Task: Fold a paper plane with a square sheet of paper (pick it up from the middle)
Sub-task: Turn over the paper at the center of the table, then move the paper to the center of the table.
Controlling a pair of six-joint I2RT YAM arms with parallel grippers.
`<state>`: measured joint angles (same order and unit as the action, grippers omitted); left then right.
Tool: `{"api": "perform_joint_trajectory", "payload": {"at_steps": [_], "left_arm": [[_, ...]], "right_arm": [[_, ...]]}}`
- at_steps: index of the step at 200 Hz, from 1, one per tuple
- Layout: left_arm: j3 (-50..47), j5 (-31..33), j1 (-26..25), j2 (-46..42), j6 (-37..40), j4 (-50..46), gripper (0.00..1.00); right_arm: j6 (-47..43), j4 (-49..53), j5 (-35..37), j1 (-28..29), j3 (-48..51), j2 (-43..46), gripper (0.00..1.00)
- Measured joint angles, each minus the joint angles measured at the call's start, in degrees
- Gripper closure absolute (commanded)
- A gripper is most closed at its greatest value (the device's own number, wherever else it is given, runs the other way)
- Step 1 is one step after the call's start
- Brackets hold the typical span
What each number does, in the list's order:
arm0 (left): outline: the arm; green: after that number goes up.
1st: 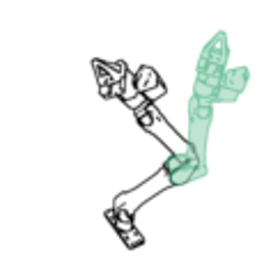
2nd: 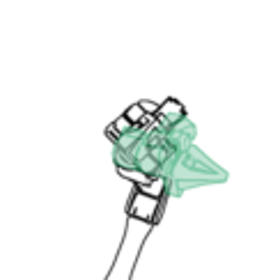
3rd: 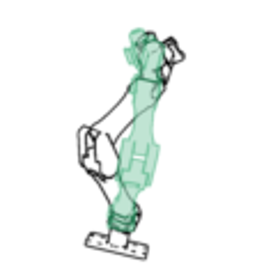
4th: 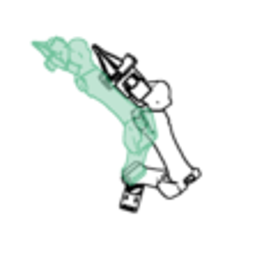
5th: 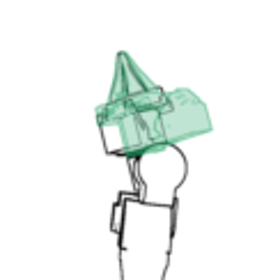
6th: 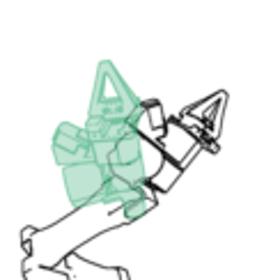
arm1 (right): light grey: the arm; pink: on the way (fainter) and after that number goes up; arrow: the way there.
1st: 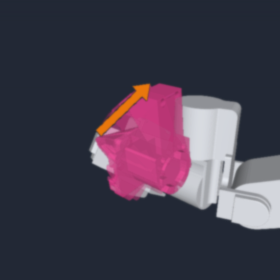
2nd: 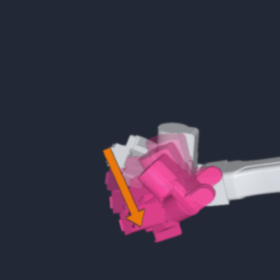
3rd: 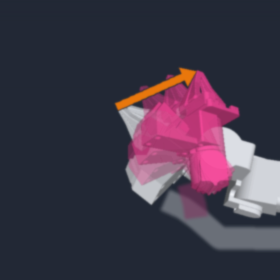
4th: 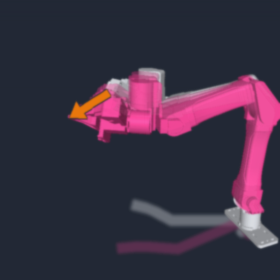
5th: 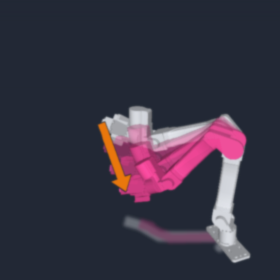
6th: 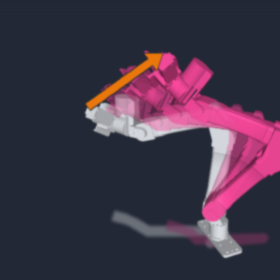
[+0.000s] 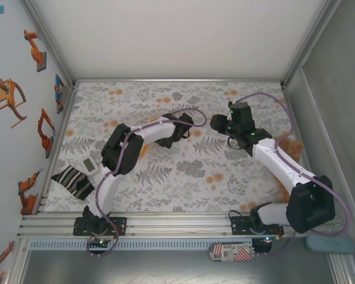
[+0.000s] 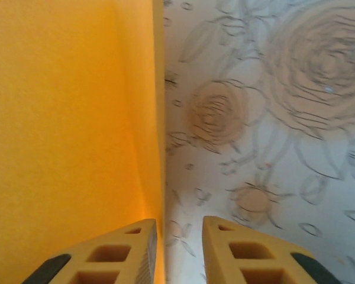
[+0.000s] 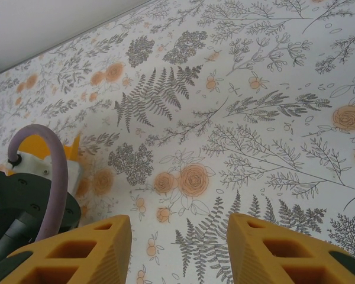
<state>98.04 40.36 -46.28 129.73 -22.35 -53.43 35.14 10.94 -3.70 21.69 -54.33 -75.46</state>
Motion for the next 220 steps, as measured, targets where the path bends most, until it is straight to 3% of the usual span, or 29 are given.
{"api": "perform_joint_trajectory", "payload": {"at_steps": [39,66,95,143,173,220], "left_arm": [[-4.17,-11.91,-0.76,-4.5,-3.15,4.2,0.61],[-13.05,-23.12,-0.94,-15.06,-6.56,11.06,0.54],[-20.26,-30.8,-0.44,-25.18,-9.73,18.18,0.49],[-28.81,-37.29,8.28,-31.61,-13.11,26.97,0.45],[-30.34,-39.3,13.99,-29.24,-13.75,29.33,0.45],[-29.66,-40.57,16.44,-22.82,-13.73,31.36,0.45]], "right_arm": [[0.31,0.0,0.26,0.02,0.0,0.0,0.55],[0.66,-0.02,0.35,0.0,0.0,-0.09,0.55],[1.05,-0.52,-0.31,0.02,0.33,-0.9,0.52],[2.34,-2.05,-2.29,0.0,1.03,-2.73,0.51],[2.71,-2.54,-3.58,0.0,1.14,-3.3,0.52],[3.87,-2.69,-6.14,0.02,1.14,-4.63,0.52]]}}
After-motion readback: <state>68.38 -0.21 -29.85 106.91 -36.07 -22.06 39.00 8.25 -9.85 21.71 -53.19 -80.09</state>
